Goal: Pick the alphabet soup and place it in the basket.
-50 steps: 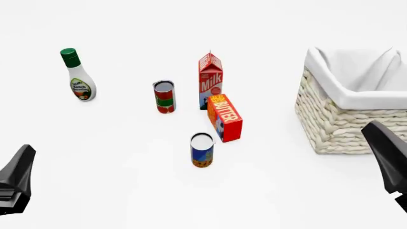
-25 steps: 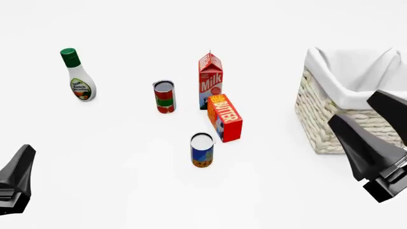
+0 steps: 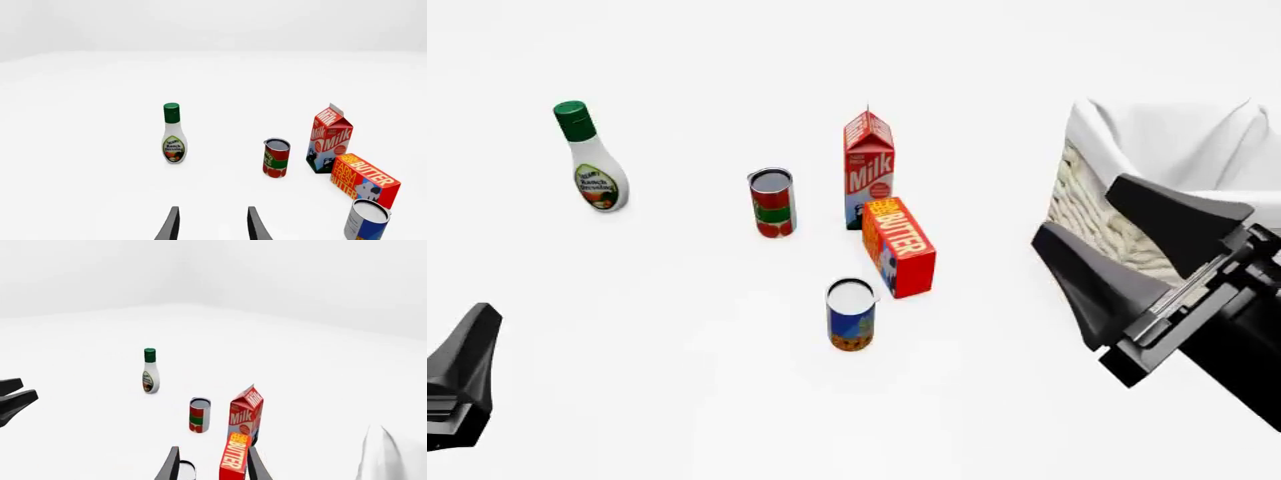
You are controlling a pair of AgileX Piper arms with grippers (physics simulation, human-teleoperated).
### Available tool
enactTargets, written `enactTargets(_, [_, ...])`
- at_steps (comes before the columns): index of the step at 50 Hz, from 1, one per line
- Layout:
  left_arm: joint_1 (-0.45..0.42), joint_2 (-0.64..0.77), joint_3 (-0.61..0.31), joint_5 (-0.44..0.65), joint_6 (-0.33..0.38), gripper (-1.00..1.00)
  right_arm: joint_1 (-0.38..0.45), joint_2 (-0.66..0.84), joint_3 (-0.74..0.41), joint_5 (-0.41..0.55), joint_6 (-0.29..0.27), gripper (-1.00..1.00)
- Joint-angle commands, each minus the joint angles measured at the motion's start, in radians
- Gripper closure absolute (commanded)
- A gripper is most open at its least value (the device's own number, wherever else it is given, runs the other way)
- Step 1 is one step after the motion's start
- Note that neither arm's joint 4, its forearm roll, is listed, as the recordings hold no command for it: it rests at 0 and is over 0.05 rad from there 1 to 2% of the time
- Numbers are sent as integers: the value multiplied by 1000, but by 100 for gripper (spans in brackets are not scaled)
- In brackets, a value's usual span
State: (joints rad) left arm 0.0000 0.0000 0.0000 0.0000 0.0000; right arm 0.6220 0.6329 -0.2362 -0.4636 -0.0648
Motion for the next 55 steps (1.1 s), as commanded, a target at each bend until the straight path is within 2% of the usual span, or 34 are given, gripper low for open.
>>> enactTargets(1, [0, 0, 0, 0, 0, -100, 38, 128, -20, -99, 2, -100])
enactTargets(38, [0, 0, 0, 0, 0, -100, 124, 372, -68, -266, 25, -100])
enactTargets(55, [0, 0, 0, 0, 0, -100, 128, 569, -82, -400, 61, -100])
